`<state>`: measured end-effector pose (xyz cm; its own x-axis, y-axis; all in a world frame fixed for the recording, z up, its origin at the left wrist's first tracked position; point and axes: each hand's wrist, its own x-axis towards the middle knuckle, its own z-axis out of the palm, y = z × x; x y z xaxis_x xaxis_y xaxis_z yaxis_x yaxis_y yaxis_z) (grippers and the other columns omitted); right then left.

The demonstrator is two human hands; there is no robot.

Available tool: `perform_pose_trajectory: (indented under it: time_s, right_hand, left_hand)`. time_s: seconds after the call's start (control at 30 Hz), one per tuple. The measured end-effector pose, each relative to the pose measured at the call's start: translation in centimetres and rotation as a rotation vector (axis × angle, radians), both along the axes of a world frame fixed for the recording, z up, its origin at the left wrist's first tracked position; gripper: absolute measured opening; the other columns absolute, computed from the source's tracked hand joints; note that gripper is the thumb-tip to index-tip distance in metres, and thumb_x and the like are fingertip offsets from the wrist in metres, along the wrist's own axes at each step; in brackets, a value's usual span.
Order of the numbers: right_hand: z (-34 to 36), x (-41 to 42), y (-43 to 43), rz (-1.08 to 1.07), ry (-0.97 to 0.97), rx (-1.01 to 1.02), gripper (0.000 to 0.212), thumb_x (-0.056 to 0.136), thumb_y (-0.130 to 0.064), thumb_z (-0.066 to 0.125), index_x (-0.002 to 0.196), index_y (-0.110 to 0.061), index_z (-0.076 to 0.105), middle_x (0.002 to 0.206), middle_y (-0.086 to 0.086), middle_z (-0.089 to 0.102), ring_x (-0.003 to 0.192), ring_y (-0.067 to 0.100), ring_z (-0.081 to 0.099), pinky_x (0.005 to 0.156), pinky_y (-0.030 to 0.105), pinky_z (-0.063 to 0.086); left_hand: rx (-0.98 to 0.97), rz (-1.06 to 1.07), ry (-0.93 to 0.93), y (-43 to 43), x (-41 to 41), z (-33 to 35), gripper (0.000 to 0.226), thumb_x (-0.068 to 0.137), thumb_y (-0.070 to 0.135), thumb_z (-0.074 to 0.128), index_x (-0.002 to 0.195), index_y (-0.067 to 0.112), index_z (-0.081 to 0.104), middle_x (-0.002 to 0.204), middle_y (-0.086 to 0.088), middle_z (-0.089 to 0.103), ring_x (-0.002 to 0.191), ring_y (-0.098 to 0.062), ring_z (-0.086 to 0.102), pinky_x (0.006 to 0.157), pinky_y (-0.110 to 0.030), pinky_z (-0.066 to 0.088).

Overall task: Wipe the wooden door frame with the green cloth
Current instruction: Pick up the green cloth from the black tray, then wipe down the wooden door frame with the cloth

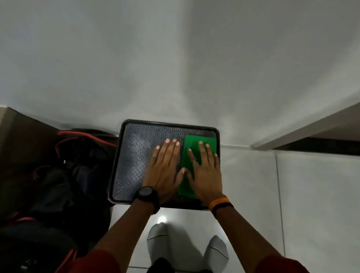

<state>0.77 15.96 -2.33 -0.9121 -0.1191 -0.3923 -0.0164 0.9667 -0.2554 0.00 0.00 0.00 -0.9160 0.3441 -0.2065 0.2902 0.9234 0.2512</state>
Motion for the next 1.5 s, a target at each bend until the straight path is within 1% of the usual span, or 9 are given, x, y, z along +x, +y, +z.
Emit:
perform_pose_trajectory:
  time_s: [0.13,0.27,0.5,0.7,0.83,0.97,1.17,1.3,1.5]
  right_hand:
    - [-3.6,0.8,-1.4,-0.036,0.030,0.068,0.058,0.107,-0.038,0.048,0.161,-0.023,0.032,0.171,0.014,0.022,0.159,0.040,0.014,0.128,0.062,0.019]
    - [-4.5,0.3,-1.4,-0.075,0.168,0.020,0.040,0.085,-0.015,0.078,0.124,-0.014,0.073,0.128,0.019,0.067,0.122,0.045,0.061,0.100,0.058,0.053]
    - [-0.2,-2.8,0.6,-0.076,0.110,-0.118,0.036,0.098,-0.005,0.052,0.133,0.000,0.063,0.137,0.021,0.053,0.133,0.040,0.045,0.110,0.044,0.037]
    - [16.5,-1.6,2.2,-0.203,0.378,-0.393,0.027,0.093,0.002,0.064,0.119,0.002,0.072,0.120,0.019,0.060,0.121,0.028,0.048,0.094,0.040,0.052]
    - [31.6,-1.8,3.8,-0.246,0.636,-0.485,0.030,0.086,0.005,0.073,0.114,-0.004,0.075,0.114,0.011,0.059,0.111,0.010,0.042,0.098,0.009,0.036]
    - [47.1,-2.2,5.8,-0.219,0.900,-0.493,0.028,0.083,0.003,0.078,0.110,-0.001,0.074,0.110,0.009,0.059,0.103,-0.003,0.035,0.094,-0.002,0.033]
    - [66.7,-4.2,8.9,0.003,1.399,-0.394,0.025,0.096,-0.011,0.059,0.109,0.003,0.076,0.107,0.016,0.064,0.105,0.021,0.048,0.089,0.027,0.047]
    - [76.9,-5.7,11.6,0.056,1.591,-0.386,0.024,0.097,-0.010,0.062,0.115,0.000,0.075,0.114,0.009,0.057,0.109,0.020,0.047,0.098,0.021,0.040]
    - [91.1,-6.4,17.5,0.019,1.911,-0.218,0.022,0.090,0.003,0.072,0.112,0.001,0.077,0.108,0.020,0.066,0.107,0.028,0.049,0.089,0.038,0.049]
  left_hand:
    - [0.004,0.016,-0.001,0.1,0.1,-4.2,0.072,0.098,0.038,0.026,0.158,-0.002,0.024,0.166,-0.020,0.026,0.156,-0.035,0.020,0.125,-0.055,0.022]
    - [0.001,0.016,0.017,-0.1,1.3,-5.8,0.069,0.099,0.033,0.024,0.157,-0.005,0.023,0.166,-0.021,0.023,0.156,-0.035,0.016,0.128,-0.052,0.016]
    - [0.049,0.019,0.093,-0.5,1.2,0.3,0.068,0.096,0.028,0.034,0.153,-0.008,0.031,0.163,-0.024,0.029,0.154,-0.037,0.022,0.125,-0.055,0.024]
    - [0.121,0.010,0.275,1.3,-0.1,14.7,0.069,0.094,0.026,0.038,0.155,-0.006,0.030,0.165,-0.021,0.027,0.155,-0.034,0.020,0.126,-0.051,0.023]
    - [0.171,0.024,0.463,3.1,-1.9,27.8,0.070,0.094,0.025,0.038,0.157,-0.003,0.025,0.167,-0.018,0.023,0.157,-0.031,0.016,0.128,-0.045,0.013]
    - [0.256,0.020,0.646,4.7,-3.8,41.6,0.072,0.095,0.025,0.037,0.159,-0.002,0.020,0.169,-0.018,0.019,0.158,-0.030,0.012,0.130,-0.042,0.007]
    - [0.327,-0.018,0.958,7.8,-7.9,61.0,0.074,0.100,0.035,0.035,0.161,0.002,0.009,0.170,-0.018,0.010,0.158,-0.032,0.008,0.130,-0.043,0.006]
    - [0.331,-0.069,1.132,10.8,-10.4,73.0,0.070,0.106,0.043,0.022,0.159,-0.003,0.018,0.169,-0.020,0.015,0.158,-0.031,0.010,0.130,-0.044,0.007]
    - [0.350,-0.200,1.376,16.7,-12.6,87.9,0.072,0.107,0.045,0.022,0.157,-0.006,0.022,0.167,-0.022,0.018,0.157,-0.034,0.014,0.129,-0.048,0.014]
